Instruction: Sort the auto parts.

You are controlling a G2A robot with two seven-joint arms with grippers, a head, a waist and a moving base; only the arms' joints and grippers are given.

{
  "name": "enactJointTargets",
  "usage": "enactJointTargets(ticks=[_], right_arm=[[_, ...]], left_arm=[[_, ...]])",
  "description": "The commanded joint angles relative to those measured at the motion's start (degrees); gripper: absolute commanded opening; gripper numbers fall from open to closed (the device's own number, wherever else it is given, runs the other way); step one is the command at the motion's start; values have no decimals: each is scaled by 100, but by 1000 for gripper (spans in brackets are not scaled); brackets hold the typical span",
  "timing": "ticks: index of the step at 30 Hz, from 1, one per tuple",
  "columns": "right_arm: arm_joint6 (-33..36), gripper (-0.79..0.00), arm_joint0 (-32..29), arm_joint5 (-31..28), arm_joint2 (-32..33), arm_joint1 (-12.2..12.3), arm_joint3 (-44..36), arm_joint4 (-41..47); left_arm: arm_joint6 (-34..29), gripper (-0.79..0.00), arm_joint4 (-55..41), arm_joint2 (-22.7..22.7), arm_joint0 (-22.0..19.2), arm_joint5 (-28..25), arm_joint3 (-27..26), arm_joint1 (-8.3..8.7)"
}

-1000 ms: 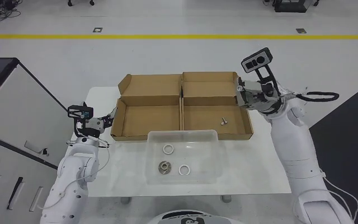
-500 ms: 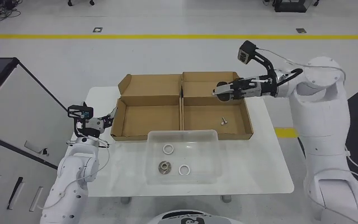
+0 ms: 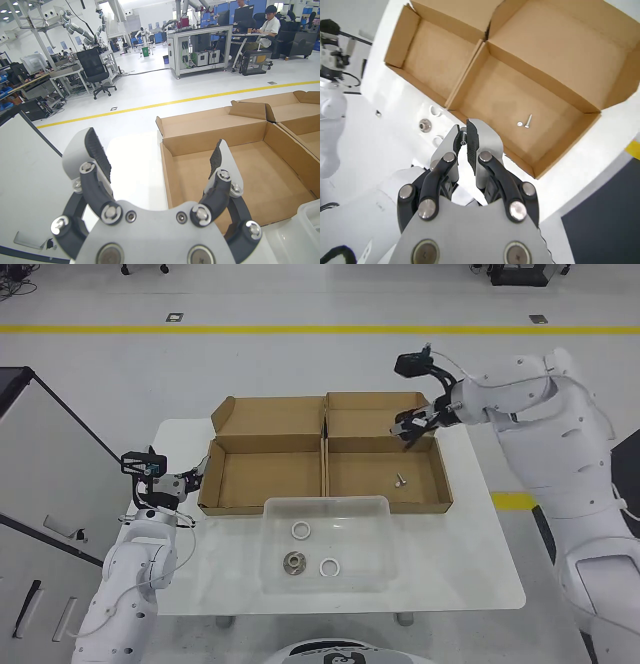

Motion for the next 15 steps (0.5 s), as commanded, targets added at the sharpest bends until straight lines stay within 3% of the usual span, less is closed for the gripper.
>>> enactJointTargets(ticks=[1,15], right_arm=[[0,-785,54,-83,-202,7,4,-337],[-872,-785,209,-60,-1411,-253,846,-1370]], left_arm=[[0,0,0,0,0,0,0,0],[0,0,0,0,0,0,0,0]])
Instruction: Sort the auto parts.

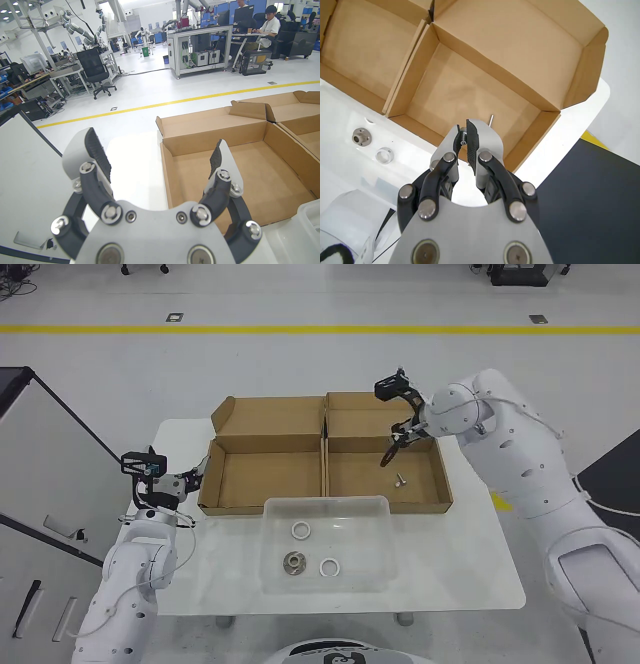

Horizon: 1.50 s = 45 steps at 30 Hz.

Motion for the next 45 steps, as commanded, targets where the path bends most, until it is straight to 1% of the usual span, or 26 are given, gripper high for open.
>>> enactJointTargets(ticks=[1,8,11,14,25,32,45], right_arm=[[-152,-785,-11,22,-160,-45,136,-125],[-652,-785,-55,225,-565,-195,561,-548],[-938,-785,-96,485,-637,-240,670,-779],[-1108,-785,-168,570,-667,-270,759,-865],[-1156,-785,-361,469,-808,-385,1294,-900],[-1173,-785,-404,789,-833,-476,1591,-928],[-1213,-785,-427,838,-902,-653,2063,-857]], left_arm=[[0,0,0,0,0,0,0,0],[0,0,0,0,0,0,0,0],[0,0,0,0,0,0,0,0],[0,0,0,0,0,0,0,0],[0,0,0,0,0,0,0,0],[0,0,0,0,0,0,0,0],[0,0,0,0,0,0,0,0]])
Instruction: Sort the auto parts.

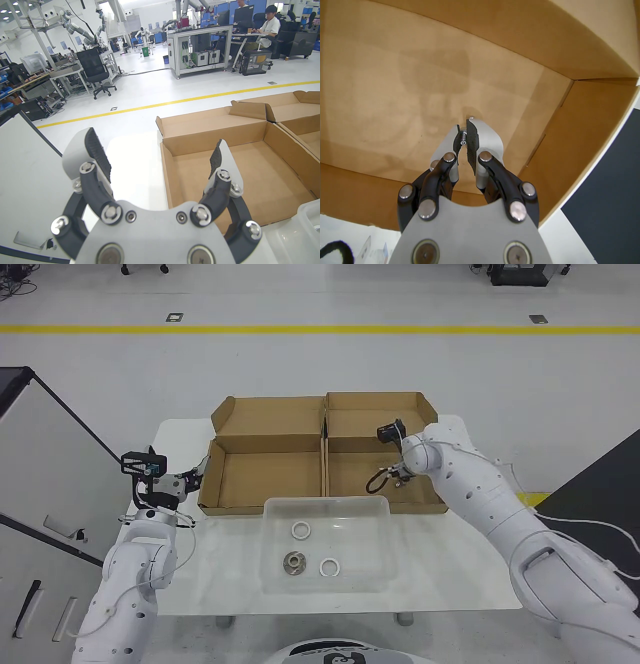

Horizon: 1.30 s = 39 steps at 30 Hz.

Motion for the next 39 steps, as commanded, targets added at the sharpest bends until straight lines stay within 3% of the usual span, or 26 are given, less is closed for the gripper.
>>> enactJointTargets(ticks=[1,5,7,11,16,31,39], right_arm=[[2,-785,2,3,17,-17,49,22],[-5,-785,7,-24,73,-40,127,73],[11,-563,8,-65,109,-48,159,120],[50,-228,14,-125,205,-53,188,218],[47,-15,10,-185,345,-43,152,307],[491,0,-193,-743,1390,198,-959,1295],[805,0,-735,-1419,2514,436,-2139,2887]], left_arm=[[0,0,0,0,0,0,0,0],[0,0,0,0,0,0,0,0],[0,0,0,0,0,0,0,0],[0,0,0,0,0,0,0,0],[0,0,0,0,0,0,0,0],[0,0,0,0,0,0,0,0],[0,0,0,0,0,0,0,0]])
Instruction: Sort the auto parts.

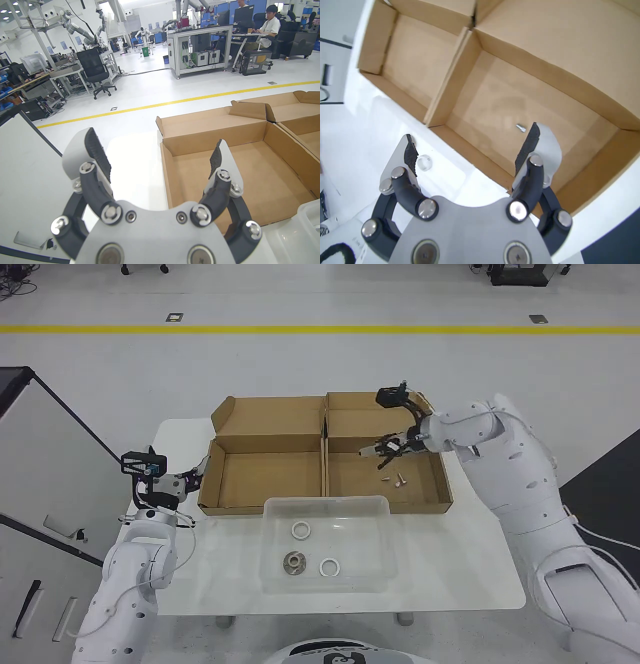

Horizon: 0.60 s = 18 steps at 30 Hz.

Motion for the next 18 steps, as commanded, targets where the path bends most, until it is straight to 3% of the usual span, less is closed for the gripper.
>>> enactJointTargets(ticks=[1,18], right_arm=[[102,0,-165,-44,342,56,-231,573],[1252,0,-1047,192,2364,372,-916,4599]], left_arm=[[0,0,0,0,0,0,0,0],[0,0,0,0,0,0,0,0]])
